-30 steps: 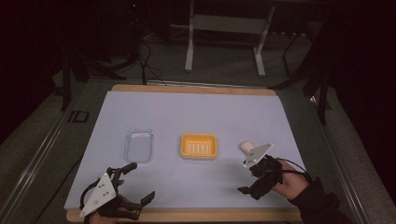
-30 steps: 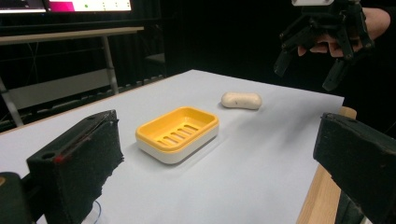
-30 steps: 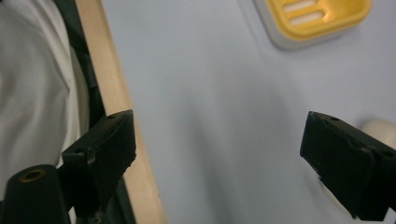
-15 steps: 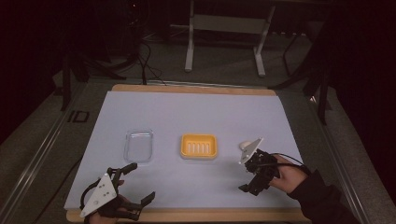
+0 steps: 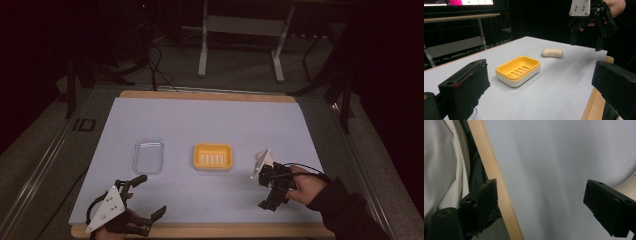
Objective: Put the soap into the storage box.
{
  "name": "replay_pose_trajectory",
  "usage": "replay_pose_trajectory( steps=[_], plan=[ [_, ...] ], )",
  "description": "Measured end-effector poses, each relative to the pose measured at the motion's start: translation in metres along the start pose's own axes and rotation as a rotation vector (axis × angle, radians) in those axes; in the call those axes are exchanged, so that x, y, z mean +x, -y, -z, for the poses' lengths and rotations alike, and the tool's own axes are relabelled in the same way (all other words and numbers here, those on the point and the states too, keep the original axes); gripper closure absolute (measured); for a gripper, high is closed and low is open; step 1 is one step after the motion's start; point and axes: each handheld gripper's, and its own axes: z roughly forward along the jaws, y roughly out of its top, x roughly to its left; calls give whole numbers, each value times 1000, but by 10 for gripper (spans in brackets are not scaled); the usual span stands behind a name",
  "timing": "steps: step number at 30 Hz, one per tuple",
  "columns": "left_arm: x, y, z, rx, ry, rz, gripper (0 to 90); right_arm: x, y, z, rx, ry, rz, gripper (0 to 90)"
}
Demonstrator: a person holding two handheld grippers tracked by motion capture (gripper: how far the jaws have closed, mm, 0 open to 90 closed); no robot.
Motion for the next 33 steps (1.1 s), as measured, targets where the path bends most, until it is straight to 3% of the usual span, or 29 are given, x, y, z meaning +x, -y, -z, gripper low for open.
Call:
replay_pose_trajectory(
  steps=[13,15,21,26,30,33],
  plan=[
    [-1,0,-1,5,2,-3,12,-2,-8,-6,130,-6,1,131],
    [-1,0,-2,7,3,0,11,-2,-10,-9,171,12,3,132],
    [-1,0,-1,5,2,3,11,2,-12,-18,211,14,14,132],
    [-1,0,-1,6,-1,4,11,-2,-14,-23,212,17,-50,134],
    [-1,1,-2,9,-2,4,11,-2,-13,-26,219,42,-56,138],
    [-1,1,-2,11,-3,10,11,-7,-11,-28,189,72,-119,139]
  ],
)
